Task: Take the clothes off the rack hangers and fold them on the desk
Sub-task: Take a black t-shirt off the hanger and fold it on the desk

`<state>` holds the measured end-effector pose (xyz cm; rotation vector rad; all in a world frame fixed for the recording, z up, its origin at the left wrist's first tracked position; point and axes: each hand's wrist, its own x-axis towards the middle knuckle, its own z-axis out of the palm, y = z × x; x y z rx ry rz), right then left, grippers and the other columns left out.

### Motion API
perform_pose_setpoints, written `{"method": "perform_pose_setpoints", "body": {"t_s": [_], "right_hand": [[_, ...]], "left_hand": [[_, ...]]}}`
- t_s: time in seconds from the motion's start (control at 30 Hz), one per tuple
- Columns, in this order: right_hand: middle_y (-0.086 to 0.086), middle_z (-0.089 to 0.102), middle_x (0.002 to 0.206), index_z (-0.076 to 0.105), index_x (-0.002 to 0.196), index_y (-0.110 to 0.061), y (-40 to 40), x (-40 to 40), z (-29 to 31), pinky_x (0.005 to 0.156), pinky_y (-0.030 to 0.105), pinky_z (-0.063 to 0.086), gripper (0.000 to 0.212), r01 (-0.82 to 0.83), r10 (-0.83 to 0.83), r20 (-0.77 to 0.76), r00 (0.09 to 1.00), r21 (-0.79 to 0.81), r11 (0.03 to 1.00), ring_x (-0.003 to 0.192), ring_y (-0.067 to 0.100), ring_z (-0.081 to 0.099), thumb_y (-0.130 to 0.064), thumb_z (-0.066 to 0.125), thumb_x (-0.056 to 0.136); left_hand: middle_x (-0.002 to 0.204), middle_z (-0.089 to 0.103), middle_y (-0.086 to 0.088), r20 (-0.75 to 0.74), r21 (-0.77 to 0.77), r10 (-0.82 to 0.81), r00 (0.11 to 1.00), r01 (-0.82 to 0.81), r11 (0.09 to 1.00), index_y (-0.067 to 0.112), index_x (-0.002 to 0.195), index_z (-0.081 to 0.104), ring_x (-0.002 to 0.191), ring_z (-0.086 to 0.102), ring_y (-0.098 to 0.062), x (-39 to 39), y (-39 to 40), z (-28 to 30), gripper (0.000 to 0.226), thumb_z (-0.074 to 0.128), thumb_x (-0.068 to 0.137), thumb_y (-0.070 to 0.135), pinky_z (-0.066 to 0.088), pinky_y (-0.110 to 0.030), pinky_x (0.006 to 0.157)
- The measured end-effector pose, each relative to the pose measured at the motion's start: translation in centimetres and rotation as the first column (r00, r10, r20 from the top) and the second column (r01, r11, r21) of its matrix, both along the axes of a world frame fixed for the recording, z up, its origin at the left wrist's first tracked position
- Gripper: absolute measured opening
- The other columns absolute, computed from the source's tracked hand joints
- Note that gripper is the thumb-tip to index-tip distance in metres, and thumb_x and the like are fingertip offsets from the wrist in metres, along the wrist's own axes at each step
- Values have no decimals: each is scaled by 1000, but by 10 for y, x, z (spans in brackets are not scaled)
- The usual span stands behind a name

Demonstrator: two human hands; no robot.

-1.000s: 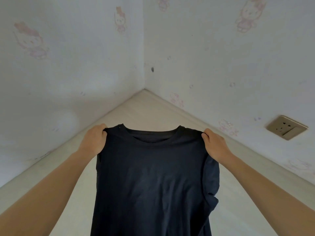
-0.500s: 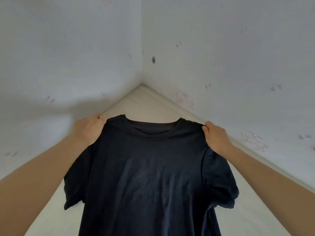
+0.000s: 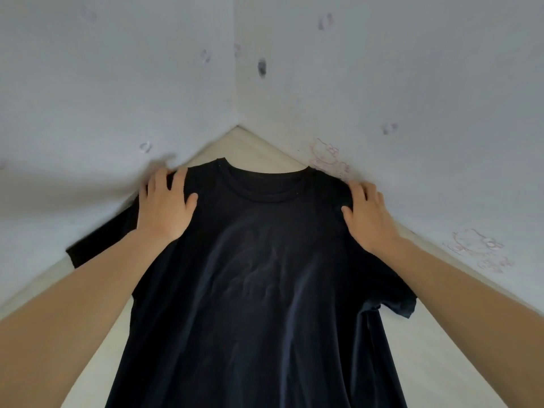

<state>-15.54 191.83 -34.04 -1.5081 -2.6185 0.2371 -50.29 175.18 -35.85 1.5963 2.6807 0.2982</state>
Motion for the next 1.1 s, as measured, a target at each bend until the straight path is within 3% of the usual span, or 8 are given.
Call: {"method": "perform_pose_setpoints", "body": {"t_s": [0.13,0.33,0.47,0.57,0.7,0.83,0.93,1.1], "right_hand": [[20,34,150,35,147,-6,-13,23,-15,112,49,33,60,-233,206,233,950,93,968,138,38,33,-18,56,92],[3,14,160,18,154,-22,-27,54,-16,118,39,24,55,-175,204,287,936,-122,977,147,27,13,-33,35,103],[6,28,153,29,148,-14,-30,67,-7,112,38,33,51,-120,146,237,960,-124,985,141,26,24,-27,42,100],[10,37,141,33,141,-9,-29,84,-1,97,39,44,48,-4,37,244,969,-134,991,126,30,37,-24,47,97],[17,41,130,36,133,-3,-19,111,-1,97,40,37,50,181,-110,269,957,-259,949,118,36,41,-33,52,96],[15,54,115,49,100,-9,-13,123,1,90,35,34,25,175,-69,314,947,-323,930,111,32,47,-33,47,97],[13,55,98,47,95,-7,-9,131,11,77,31,35,18,193,-133,164,977,-435,880,101,32,55,-24,45,99],[13,50,99,45,103,-5,-3,143,36,73,39,51,13,211,-340,-107,934,-604,769,91,30,52,-18,44,99]], "left_hand": [[161,15,-11,-27,-200,-47,999,41,979,22,154,21,149,5,-31,7,-15,-24,60,34,101,46,5,-56,117],[164,5,-5,40,-261,56,998,-43,964,25,156,11,150,-1,-30,22,-17,-22,57,26,103,40,6,-55,118],[162,12,-7,104,-272,47,993,-17,962,20,155,19,149,7,-32,54,-14,-13,56,36,102,29,14,-54,118],[161,18,-5,160,-254,-9,987,50,966,21,153,25,149,12,-29,104,-17,-6,53,36,103,32,15,-51,119],[163,13,1,240,-250,-35,970,97,963,23,154,21,150,5,-24,194,-33,4,54,32,104,37,11,-46,121],[164,-1,4,284,-299,-76,956,164,940,22,156,11,150,-9,-23,280,-57,6,61,19,102,51,1,-44,122],[164,-6,3,301,-324,-33,953,135,936,21,156,8,149,-13,-22,326,-66,7,86,-6,84,65,-2,-46,121],[162,-15,-2,305,-409,133,943,4,913,15,156,-2,148,-20,-27,376,-65,14,91,22,91,74,-9,-53,119]]}}
